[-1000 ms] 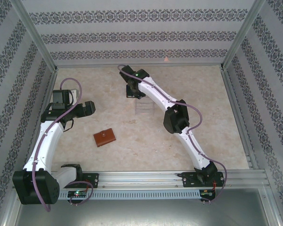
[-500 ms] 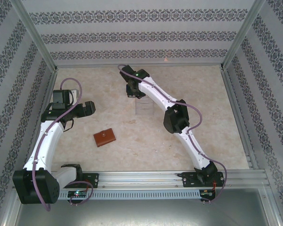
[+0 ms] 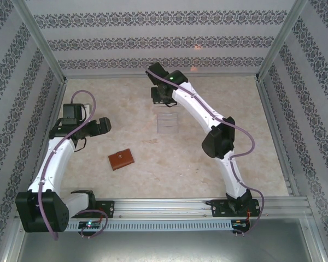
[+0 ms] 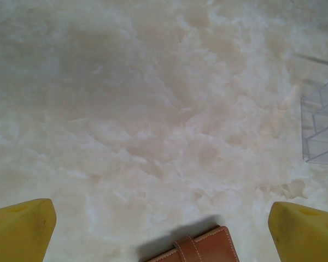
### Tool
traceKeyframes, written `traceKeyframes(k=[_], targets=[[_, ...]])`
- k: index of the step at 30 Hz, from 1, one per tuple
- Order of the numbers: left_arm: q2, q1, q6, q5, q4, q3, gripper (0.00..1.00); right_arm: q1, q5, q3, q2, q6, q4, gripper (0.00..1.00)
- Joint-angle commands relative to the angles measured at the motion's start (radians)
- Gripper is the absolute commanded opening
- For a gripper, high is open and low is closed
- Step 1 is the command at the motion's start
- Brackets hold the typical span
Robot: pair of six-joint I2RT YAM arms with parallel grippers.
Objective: Take the credit cards out of the card holder
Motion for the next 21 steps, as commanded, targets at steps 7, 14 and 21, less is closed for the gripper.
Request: traceKeyframes(k=[7,14,21], targets=[[0.071,-0.074,-0.069,-0.050,-0.082,0.036,1.00,-0.067,-0.016,-0.384,-0.293,-0.039,0.110,0.21],[0.095,-0.208,-0.141,-0.164,-0.148,0.037,1.00,-0.185,-0.057,-0.679,-0.485,-0.040,0.214,0.23],[0.073,-0.323,-0.256,-0.235,-0.170,-0.024,1.00,-0.287,-0.105,-0.877,-0.614,-0.064,0.276,0.24]])
